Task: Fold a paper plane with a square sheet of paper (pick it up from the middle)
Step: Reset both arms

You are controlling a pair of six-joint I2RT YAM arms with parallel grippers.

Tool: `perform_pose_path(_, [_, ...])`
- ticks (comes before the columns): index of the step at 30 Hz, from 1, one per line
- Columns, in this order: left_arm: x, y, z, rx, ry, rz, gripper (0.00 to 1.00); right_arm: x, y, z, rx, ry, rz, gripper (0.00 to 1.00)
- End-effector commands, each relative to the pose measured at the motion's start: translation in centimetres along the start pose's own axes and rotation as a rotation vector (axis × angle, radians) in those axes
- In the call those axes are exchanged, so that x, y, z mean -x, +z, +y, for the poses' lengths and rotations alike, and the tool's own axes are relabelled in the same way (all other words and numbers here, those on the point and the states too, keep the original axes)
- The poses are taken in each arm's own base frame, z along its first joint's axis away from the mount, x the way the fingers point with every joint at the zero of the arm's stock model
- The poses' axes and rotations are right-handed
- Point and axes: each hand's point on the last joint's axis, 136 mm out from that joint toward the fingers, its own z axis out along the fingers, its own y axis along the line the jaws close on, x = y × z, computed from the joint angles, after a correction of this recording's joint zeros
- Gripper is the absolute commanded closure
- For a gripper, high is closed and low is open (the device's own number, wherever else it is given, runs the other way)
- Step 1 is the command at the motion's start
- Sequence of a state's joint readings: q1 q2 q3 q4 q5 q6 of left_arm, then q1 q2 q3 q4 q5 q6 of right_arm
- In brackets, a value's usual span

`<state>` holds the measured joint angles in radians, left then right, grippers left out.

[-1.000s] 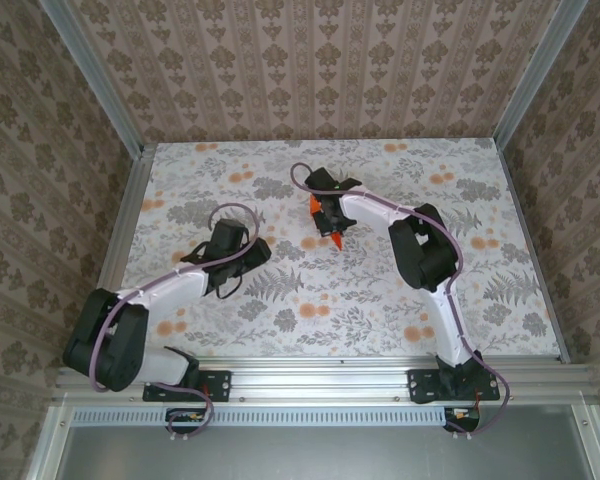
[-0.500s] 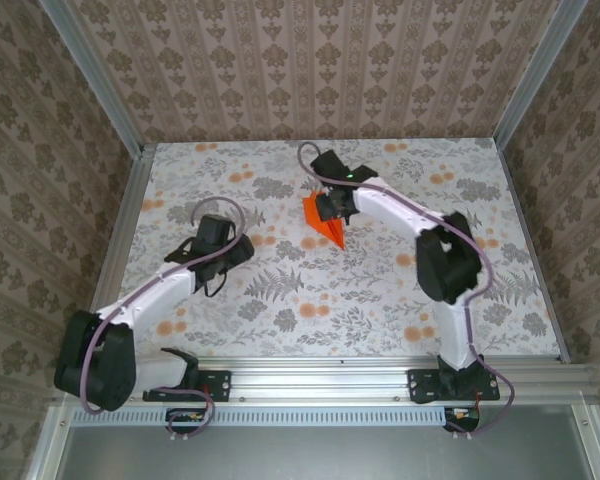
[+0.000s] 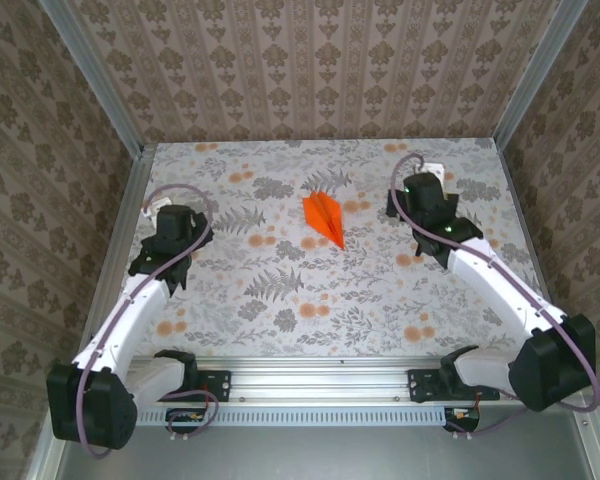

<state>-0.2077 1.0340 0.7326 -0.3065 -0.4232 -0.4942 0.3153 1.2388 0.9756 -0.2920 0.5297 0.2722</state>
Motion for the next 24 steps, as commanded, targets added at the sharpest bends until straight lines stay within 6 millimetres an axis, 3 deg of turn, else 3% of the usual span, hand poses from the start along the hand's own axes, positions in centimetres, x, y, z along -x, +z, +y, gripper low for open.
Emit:
perform_pose_path(1, [0.0,1.1,3.8,0.157,0.088,-0.075,0.0,-0.7,0.9,-4.7,-0.176,0.073,-0.107,0.0])
perform_pose_path(5, [-1.0,2.9,5.5,0.193,0.137,-0.119,0.0,-3.9,2.7,-7.7,-0.237,0.148,-0.183,0.0])
perform_pose_path(9, [-1.8,4.4,6.0,0.153,0.171,-0.133,0.0,-6.0,4.3,-8.8,-0.257,0.104,-0.185,0.0])
perform_pose_path(14, [-3.1,6.6,5.0,0.024,0.201,-0.137,0.0,-7.9,6.6,-7.8,-0.17,0.058,-0.156,0.0])
perform_pose_path(24, [-1.9,6.8,0.2,-0.253,0.283,-0.267,0.0,-6.8,7.6,-4.4,0.085,0.038,-0.25,0.0])
